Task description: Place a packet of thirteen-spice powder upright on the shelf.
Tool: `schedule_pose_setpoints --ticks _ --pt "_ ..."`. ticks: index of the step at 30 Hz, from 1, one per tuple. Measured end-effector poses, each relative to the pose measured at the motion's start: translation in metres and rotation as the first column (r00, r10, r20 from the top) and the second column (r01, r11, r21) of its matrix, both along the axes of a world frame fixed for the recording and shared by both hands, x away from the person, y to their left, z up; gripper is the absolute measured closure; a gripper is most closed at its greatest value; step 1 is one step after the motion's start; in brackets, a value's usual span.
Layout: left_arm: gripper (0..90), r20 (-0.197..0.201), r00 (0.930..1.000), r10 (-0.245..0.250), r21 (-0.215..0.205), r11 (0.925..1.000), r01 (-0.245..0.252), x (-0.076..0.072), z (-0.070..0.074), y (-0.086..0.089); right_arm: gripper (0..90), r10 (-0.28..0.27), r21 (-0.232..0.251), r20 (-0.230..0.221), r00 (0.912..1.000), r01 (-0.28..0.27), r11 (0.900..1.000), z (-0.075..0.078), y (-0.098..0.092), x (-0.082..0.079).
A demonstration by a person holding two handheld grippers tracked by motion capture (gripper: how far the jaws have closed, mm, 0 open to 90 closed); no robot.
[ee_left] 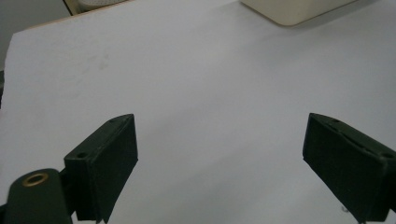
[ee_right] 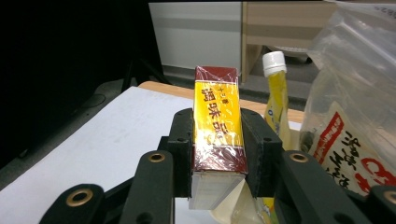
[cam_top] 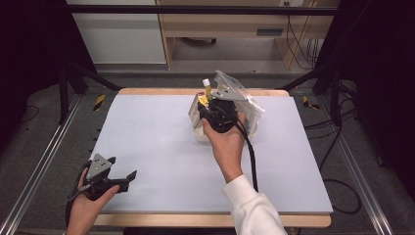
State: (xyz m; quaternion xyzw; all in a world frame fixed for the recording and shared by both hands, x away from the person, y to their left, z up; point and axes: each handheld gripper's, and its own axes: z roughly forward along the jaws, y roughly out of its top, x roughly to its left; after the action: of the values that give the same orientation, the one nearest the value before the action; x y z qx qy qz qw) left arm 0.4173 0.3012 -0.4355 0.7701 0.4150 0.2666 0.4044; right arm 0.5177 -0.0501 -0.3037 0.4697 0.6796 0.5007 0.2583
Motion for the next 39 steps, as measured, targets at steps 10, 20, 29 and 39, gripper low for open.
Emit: schedule_pose_setpoints --ticks 10,20,29,39 --pt "9.9 -0.002 1.0000 -0.008 0.010 0.9999 0.008 0.000 0.000 -0.001 68.0 -0.058 -0.044 -0.002 0.9983 0.057 0.997 -0.003 0.006 0.012" --pt "9.9 -0.003 1.0000 -0.009 0.011 0.9999 0.009 0.000 0.000 -0.001 68.0 -0.102 -0.028 -0.007 0.9947 0.102 0.994 -0.017 0.012 0.025" --pt "10.1 -0.002 0.9999 -0.016 0.012 0.9998 0.016 0.000 0.000 -0.002 68.1 -0.133 -0.029 0.005 0.9911 0.133 0.991 -0.030 0.015 0.028" --pt "10.3 0.002 0.9998 -0.019 0.017 0.9997 0.019 0.000 0.000 -0.003 68.1 -0.160 -0.014 0.024 0.9868 0.161 0.987 -0.040 0.018 0.027"
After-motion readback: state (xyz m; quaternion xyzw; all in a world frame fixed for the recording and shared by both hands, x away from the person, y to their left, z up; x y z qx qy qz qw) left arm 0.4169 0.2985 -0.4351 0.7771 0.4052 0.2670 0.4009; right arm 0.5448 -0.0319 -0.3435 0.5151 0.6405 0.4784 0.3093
